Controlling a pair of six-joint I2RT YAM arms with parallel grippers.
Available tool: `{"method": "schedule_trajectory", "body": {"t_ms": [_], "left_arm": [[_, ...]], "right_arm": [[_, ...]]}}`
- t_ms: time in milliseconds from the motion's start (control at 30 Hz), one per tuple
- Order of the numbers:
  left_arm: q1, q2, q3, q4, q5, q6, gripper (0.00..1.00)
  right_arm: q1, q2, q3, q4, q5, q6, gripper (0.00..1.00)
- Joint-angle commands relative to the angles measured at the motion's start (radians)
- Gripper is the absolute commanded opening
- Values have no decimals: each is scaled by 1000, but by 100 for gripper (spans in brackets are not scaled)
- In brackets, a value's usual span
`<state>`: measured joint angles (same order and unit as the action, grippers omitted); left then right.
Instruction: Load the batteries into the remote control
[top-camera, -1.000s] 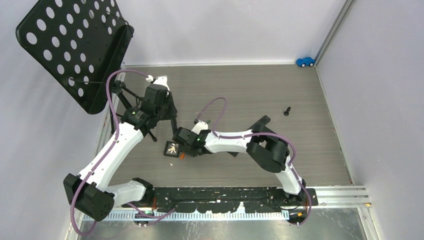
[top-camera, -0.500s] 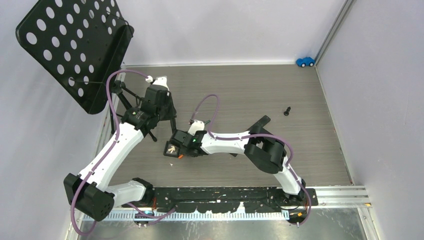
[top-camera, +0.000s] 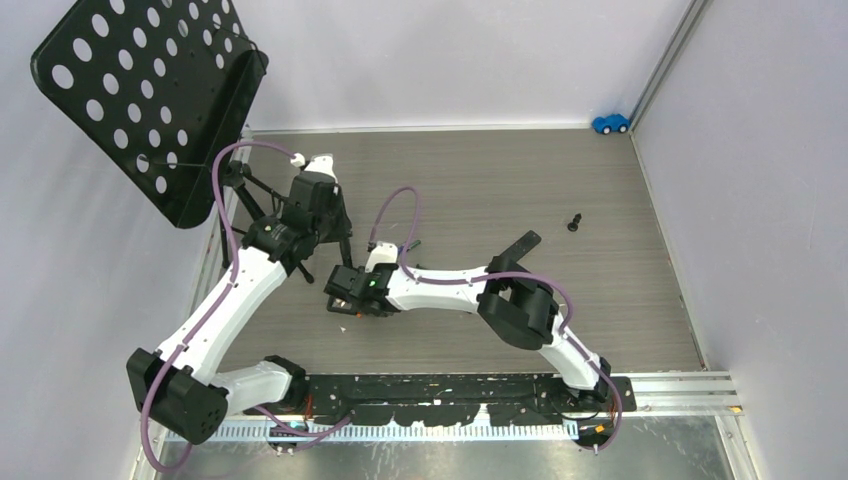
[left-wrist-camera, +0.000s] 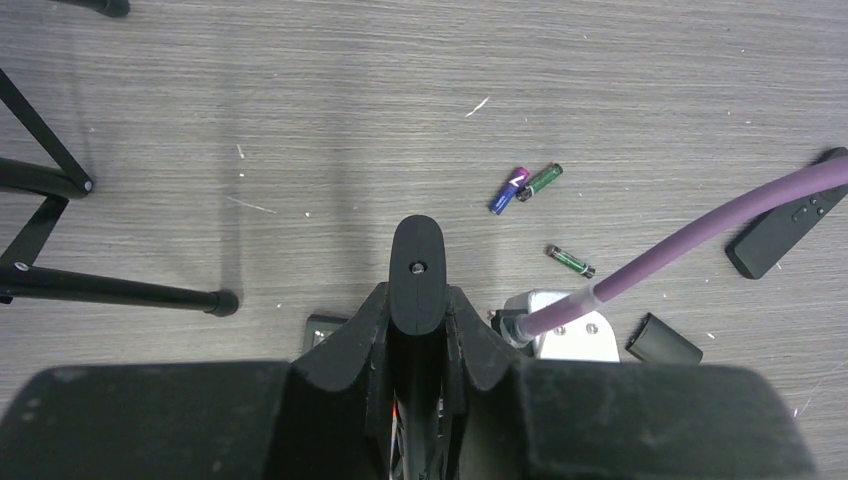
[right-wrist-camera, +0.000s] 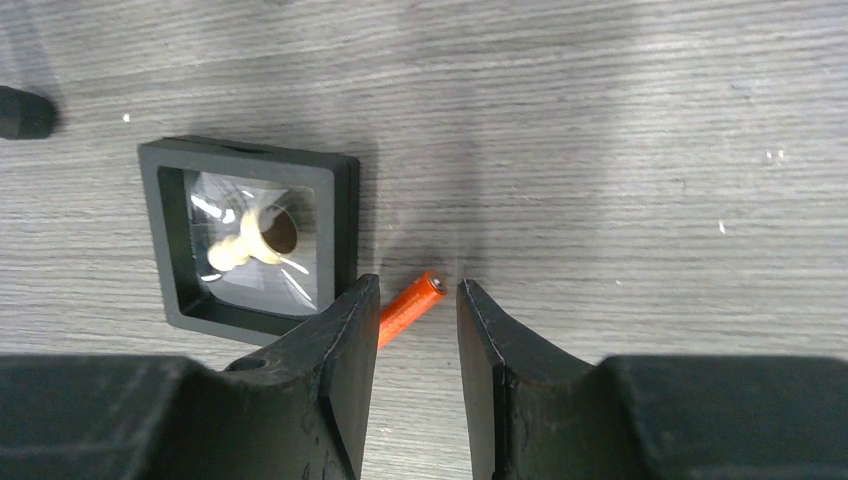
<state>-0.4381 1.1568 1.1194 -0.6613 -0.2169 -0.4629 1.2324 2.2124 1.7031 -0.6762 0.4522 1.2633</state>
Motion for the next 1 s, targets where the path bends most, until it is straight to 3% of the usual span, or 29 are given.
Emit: {"method": "schedule_trajectory", "body": {"t_ms": [0,133,267,433,700,967], "left_arm": [[4,-38,-10,46,-18,0,0],[3,-40,-19,50,-19,-3,0],[2,-40,-19,50,-11,-4,0],[2,-40,-24,62,26,-4,0],[-18,11,-15,139,325,18,0],[-81,68,18,150,411,26,0]], "right_arm": [[26,57,2,-181,62,32,40],[39,67,21,-188,65,14,36],[41,62,-4,-169,56,4,16],[41,23,-53,-160,91,-7,7],[13,-164,-231,-183,127,-91,6],[-14,-288,-440,-145,66,-305,7]]}}
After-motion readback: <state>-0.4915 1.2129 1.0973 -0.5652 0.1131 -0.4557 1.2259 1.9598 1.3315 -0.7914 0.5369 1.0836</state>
